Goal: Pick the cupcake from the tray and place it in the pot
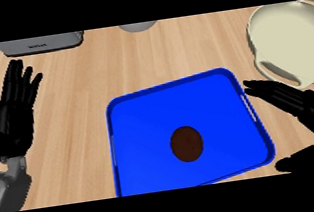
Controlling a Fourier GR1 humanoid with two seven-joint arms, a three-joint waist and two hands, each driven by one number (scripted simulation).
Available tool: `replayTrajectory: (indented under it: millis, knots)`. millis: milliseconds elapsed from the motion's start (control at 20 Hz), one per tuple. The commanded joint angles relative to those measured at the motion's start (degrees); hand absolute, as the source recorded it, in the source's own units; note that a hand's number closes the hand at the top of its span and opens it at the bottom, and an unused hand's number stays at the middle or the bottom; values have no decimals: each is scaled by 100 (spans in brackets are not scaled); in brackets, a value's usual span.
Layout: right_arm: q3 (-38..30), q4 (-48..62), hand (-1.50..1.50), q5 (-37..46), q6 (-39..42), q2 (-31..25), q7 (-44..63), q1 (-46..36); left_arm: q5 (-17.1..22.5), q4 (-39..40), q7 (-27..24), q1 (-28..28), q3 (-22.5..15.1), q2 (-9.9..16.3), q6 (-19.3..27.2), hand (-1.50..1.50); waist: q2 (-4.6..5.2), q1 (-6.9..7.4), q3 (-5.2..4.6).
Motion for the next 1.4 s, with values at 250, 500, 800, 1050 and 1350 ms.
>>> replayTrajectory:
  millis: [250,500,800,1050,1350]
  knots:
    - [905,-689,-150,768,916,665,2499,-686,-144,224,290,-507,154,-177,-124,0,7,150,5]
    - [1257,-495,-150,1331,1022,1374,3027,-635,-225,618,-289,-205,350,-425,-564,0,12,118,6]
    - [1332,133,-150,1709,1265,1952,2686,-544,-676,616,-82,-325,346,-735,-495,0,14,110,8]
    - [1216,700,-150,2140,1207,2429,2220,-660,-815,175,377,-274,502,-820,-544,0,11,124,9]
    - [1403,608,-150,2825,1133,2900,2265,-527,-958,284,155,-241,793,-967,-852,0,11,117,8]
